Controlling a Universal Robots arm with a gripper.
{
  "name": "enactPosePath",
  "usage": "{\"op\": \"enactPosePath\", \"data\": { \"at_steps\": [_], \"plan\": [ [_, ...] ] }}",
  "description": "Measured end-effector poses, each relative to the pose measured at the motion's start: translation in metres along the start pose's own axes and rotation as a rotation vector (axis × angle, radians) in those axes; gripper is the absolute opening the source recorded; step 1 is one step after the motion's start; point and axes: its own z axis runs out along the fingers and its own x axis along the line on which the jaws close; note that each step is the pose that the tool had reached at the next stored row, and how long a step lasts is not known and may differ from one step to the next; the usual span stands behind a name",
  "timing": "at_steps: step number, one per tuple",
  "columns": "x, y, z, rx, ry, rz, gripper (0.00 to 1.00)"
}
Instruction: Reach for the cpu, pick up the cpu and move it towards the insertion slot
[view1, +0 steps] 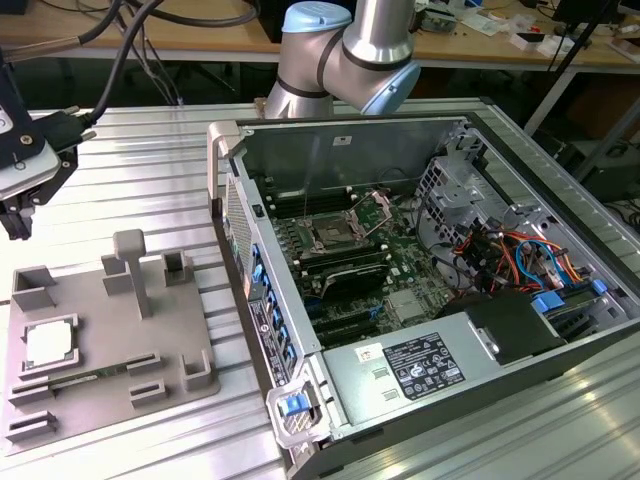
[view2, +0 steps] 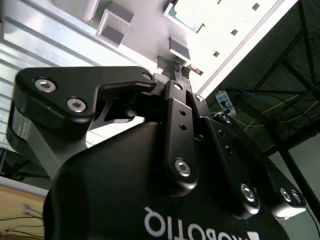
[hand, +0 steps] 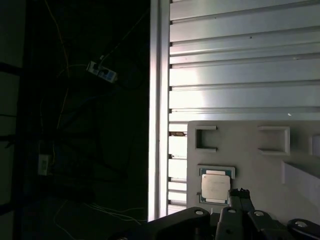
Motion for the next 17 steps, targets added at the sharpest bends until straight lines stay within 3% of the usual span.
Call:
{"op": "enactPosePath", "data": {
  "at_steps": [5, 9, 17],
  "plan": [
    [0.0018, -0.0018, 0.001, 0.0, 0.0004, 0.0, 0.11],
    [0.0032, -0.0089, 0.0025, -0.0005, 0.0001, 0.0, 0.11],
    [0.0059, -0.0116, 0.0036, -0.0005, 0.0001, 0.0, 0.11]
  ]
}}
